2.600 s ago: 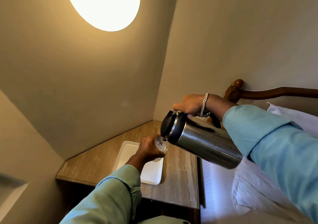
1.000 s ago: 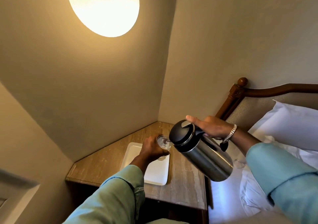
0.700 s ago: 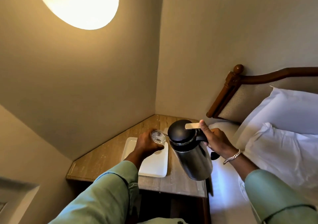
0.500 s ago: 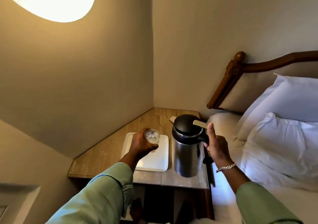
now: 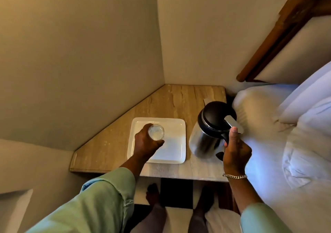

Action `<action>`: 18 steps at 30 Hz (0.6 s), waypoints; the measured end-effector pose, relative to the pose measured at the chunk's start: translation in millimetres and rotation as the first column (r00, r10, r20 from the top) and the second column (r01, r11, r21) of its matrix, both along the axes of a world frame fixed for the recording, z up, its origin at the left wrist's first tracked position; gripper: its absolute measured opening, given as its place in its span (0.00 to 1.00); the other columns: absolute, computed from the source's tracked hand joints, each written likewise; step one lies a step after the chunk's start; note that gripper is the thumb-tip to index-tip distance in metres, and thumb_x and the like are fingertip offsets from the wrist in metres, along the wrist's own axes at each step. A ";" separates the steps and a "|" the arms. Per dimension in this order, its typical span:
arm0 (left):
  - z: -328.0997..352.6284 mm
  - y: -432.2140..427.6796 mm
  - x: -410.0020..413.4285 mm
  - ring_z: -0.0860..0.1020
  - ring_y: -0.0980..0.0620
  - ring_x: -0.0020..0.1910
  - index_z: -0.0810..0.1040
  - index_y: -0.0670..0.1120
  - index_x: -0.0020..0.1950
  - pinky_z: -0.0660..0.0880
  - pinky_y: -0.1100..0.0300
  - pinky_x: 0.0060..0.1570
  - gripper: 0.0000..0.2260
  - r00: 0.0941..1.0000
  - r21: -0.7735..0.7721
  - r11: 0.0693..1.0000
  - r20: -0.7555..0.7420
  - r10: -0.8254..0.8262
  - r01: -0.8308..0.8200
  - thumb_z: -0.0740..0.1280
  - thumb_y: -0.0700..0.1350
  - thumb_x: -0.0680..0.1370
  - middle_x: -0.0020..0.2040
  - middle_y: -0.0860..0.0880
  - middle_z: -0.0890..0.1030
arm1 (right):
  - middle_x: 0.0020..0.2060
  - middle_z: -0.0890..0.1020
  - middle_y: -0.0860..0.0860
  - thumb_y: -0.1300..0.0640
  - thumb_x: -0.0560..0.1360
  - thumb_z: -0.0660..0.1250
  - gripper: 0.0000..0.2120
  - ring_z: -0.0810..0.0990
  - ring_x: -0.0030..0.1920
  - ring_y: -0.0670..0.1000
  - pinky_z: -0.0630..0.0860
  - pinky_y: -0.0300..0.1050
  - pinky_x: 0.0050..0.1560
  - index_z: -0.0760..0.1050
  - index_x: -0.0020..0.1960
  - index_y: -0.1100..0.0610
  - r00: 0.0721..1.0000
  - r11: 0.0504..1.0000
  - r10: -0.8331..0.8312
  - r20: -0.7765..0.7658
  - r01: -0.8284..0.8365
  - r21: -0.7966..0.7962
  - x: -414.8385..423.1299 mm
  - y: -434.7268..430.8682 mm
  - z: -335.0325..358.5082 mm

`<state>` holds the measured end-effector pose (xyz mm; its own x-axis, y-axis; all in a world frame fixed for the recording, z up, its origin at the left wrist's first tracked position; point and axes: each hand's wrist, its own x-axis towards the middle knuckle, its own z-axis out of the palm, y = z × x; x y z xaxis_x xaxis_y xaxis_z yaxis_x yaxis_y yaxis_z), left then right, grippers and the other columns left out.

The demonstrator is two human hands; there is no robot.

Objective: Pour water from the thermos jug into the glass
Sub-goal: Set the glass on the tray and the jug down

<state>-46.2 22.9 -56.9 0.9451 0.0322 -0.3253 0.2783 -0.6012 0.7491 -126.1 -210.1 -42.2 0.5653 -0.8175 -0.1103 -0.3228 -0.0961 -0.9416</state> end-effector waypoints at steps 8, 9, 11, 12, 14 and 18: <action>-45.9 -18.6 13.5 0.74 0.53 0.50 0.75 0.47 0.61 0.70 0.61 0.52 0.27 0.999 -0.053 0.998 -0.028 0.038 -0.039 0.79 0.40 0.64 0.52 0.53 0.78 | 0.24 0.77 0.42 0.37 0.70 0.66 0.22 0.76 0.28 0.40 0.69 0.28 0.32 0.80 0.36 0.57 0.983 0.996 -0.090 0.163 0.089 0.012 12.7 15.9 -39.5; -48.9 -20.8 14.1 0.74 0.53 0.49 0.75 0.48 0.61 0.69 0.62 0.51 0.27 0.999 -0.050 0.998 -0.027 0.044 -0.045 0.78 0.40 0.64 0.51 0.55 0.77 | 0.26 0.78 0.42 0.38 0.70 0.66 0.21 0.77 0.29 0.38 0.70 0.27 0.33 0.81 0.38 0.56 0.980 0.996 -0.094 0.174 0.093 0.011 13.3 17.8 -41.2; -53.3 -23.5 15.1 0.74 0.53 0.49 0.75 0.49 0.60 0.68 0.63 0.50 0.26 0.998 -0.051 0.997 -0.024 0.058 -0.059 0.78 0.40 0.64 0.50 0.55 0.77 | 0.32 0.81 0.42 0.36 0.69 0.68 0.20 0.79 0.33 0.34 0.72 0.26 0.35 0.82 0.43 0.52 0.975 0.995 -0.099 0.198 0.100 0.008 12.3 20.9 -45.0; -55.0 -24.8 15.1 0.74 0.54 0.49 0.75 0.50 0.60 0.68 0.63 0.51 0.26 0.998 -0.053 0.997 -0.021 0.062 -0.063 0.78 0.41 0.64 0.50 0.55 0.77 | 0.33 0.82 0.40 0.34 0.68 0.67 0.21 0.80 0.34 0.34 0.72 0.27 0.36 0.82 0.44 0.51 0.974 0.995 -0.098 0.206 0.097 0.014 11.1 21.9 -46.7; -58.1 -26.2 12.9 0.74 0.55 0.49 0.74 0.53 0.59 0.67 0.62 0.52 0.26 0.997 -0.062 0.995 -0.022 0.071 -0.072 0.79 0.44 0.64 0.51 0.56 0.77 | 0.28 0.81 0.39 0.32 0.68 0.67 0.20 0.79 0.33 0.37 0.73 0.30 0.35 0.82 0.41 0.49 0.975 0.995 -0.101 0.196 0.098 0.026 7.3 24.7 -49.6; -69.0 -22.1 5.9 0.75 0.53 0.49 0.74 0.53 0.58 0.68 0.62 0.51 0.26 0.996 -0.035 0.996 -0.039 0.080 -0.081 0.79 0.45 0.64 0.51 0.56 0.78 | 0.21 0.76 0.47 0.34 0.68 0.69 0.24 0.73 0.25 0.44 0.68 0.38 0.28 0.78 0.30 0.54 0.987 0.995 -0.093 0.130 0.095 -0.004 -3.7 35.0 -56.9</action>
